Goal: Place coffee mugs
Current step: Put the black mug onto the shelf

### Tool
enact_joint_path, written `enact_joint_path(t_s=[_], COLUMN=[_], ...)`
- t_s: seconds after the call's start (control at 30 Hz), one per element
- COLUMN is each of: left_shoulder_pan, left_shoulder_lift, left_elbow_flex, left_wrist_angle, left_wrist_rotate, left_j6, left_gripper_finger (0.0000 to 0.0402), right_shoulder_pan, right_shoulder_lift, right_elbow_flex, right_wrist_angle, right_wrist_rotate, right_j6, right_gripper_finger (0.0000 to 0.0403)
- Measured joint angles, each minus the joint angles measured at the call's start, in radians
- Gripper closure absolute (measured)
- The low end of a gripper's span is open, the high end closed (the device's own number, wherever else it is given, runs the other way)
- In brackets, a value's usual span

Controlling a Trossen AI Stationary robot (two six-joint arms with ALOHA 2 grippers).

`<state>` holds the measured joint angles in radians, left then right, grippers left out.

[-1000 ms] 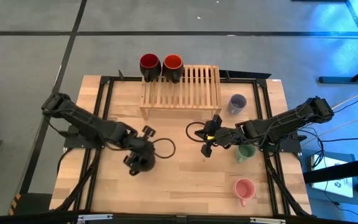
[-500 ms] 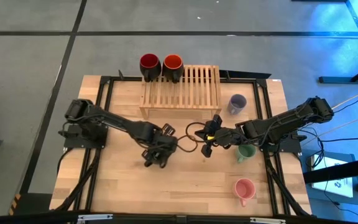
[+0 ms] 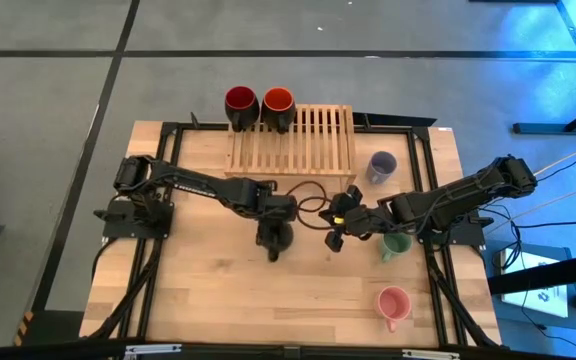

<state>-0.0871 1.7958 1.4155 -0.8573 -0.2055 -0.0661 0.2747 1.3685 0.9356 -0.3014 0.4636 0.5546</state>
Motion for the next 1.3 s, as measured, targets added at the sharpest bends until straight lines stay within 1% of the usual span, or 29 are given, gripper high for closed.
enact_joint_path(t_s=[0.1, 0.2, 0.4, 0.47, 0.6, 0.73, 0.9, 1.03, 1.1, 1.2, 1.3], left_shoulder_pan=[0.005, 0.005, 0.010, 0.018, 0.044, 0.067, 0.082, 0.084, 0.083, 0.085, 0.085], left_shoulder_lift=[0.000, 0.000, 0.000, 0.000, 0.000, 0.000, 0.000, 0.000, 0.000, -0.001, -0.001], left_elbow_flex=[0.000, 0.000, 0.000, 0.000, 0.000, 0.000, 0.000, 0.000, 0.000, 0.000, 0.000], left_wrist_angle=[-0.007, -0.003, 0.020, 0.018, 0.037, 0.061, 0.091, 0.150, 0.169, 0.165, 0.167], left_wrist_rotate=[-0.010, -0.010, -0.015, -0.015, -0.019, -0.013, -0.011, 0.019, 0.025, 0.035, 0.035], left_j6=[-0.131, -0.255, -0.364, -0.404, -0.464, -0.483, -0.500, -0.504, -0.505, -0.503, -0.502], left_gripper_finger=[0.0389, 0.0389, 0.0389, 0.0389, 0.0389, 0.0389, 0.0389, 0.0389, 0.0389, 0.0389, 0.0389], right_shoulder_pan=[0.000, 0.000, 0.001, 0.010, 0.084, 0.170, 0.242, 0.278, 0.286, 0.295, 0.296], right_shoulder_lift=[0.000, 0.000, 0.000, 0.000, 0.034, 0.100, 0.186, 0.261, 0.299, 0.348, 0.379], right_elbow_flex=[0.000, 0.000, 0.000, 0.000, 0.001, 0.000, -0.001, 0.000, 0.000, 0.001, 0.000], right_wrist_angle=[-0.009, -0.019, -0.024, -0.023, 0.042, 0.125, 0.181, 0.265, 0.313, 0.368, 0.367], right_wrist_rotate=[-0.003, -0.005, -0.036, -0.058, -0.044, 0.065, 0.245, 0.374, 0.425, 0.469, 0.521], right_j6=[0.019, 0.022, 0.018, 0.017, -0.022, -0.019, 0.087, 0.119, 0.117, 0.116, 0.115], right_gripper_finger=[0.0370, 0.0334, 0.0261, 0.0247, 0.0234, 0.0233, 0.0233, 0.0233, 0.0233, 0.0233, 0.0233])
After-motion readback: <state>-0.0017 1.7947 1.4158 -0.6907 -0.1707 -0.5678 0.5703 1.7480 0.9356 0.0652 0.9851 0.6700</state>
